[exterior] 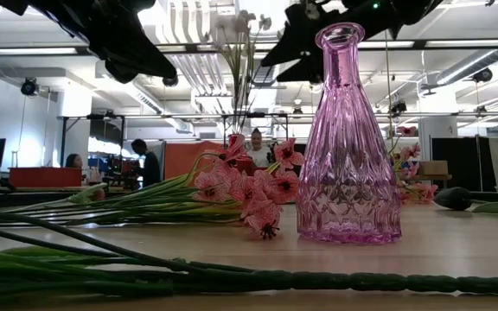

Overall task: Sort flowers into vase by color
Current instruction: Put the purple flower into the purple vase

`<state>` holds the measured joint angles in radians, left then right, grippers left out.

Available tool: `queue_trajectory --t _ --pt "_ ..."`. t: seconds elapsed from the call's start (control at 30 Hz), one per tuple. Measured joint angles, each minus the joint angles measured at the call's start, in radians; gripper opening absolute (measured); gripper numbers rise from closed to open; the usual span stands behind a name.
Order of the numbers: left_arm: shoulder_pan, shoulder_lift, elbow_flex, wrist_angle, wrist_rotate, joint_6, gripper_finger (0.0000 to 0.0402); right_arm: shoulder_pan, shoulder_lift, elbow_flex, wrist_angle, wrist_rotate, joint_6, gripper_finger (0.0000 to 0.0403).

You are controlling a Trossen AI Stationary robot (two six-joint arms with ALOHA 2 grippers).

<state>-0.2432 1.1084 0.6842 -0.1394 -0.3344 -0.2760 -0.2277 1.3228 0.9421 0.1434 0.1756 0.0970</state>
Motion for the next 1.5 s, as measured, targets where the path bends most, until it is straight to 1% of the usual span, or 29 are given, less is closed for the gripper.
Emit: queue_trajectory --t 0.3,0.67,0.73,0.9,1.0,1.17,1.3,1.37,1.43,1.5 --pt "0.0 0.0 0.0 0.0 0.0 -0.022 0.0 0.012 -0.11 0.0 -0.268 0.001 0.118 0.035" --pt "0.002 0.0 0.0 0.038 -0.01 -0.023 0.0 0.014 -0.244 0.0 -0.494 -0.003 0.245 0.0347" --pt "0.002 0.0 0.0 0.04 -0.031 -0.025 0.0 0.014 -0.267 0.0 -0.512 -0.06 0.282 0.0348" --pt "0.003 0.0 0.0 0.043 -0.069 -0.043 0.0 0.014 -0.324 0.0 -0.514 -0.29 0.364 0.0349" --pt "0.003 0.0 0.0 0.043 -0.08 -0.089 0.0 0.014 -0.352 0.0 -0.575 -0.33 0.401 0.0346" --pt "0.004 0.0 0.019 0.042 -0.107 -0.179 0.0 0.013 -0.381 0.0 -0.759 -0.327 0.413 0.0342" --pt "0.004 0.0 0.044 0.041 -0.144 -0.197 0.0 0.014 -0.375 0.0 -0.884 -0.267 0.408 0.0342" --pt "0.004 0.0 0.061 0.025 -0.141 -0.199 0.0 0.014 -0.363 0.0 -0.944 -0.236 0.41 0.0342" --pt "0.006 0.0 0.085 -0.029 -0.072 -0.201 0.0 0.014 -0.35 0.0 -1.011 -0.224 0.417 0.0343" --pt "0.009 0.0 0.12 -0.137 0.013 -0.202 0.0 0.014 -0.336 -0.001 -1.056 -0.224 0.424 0.0342"
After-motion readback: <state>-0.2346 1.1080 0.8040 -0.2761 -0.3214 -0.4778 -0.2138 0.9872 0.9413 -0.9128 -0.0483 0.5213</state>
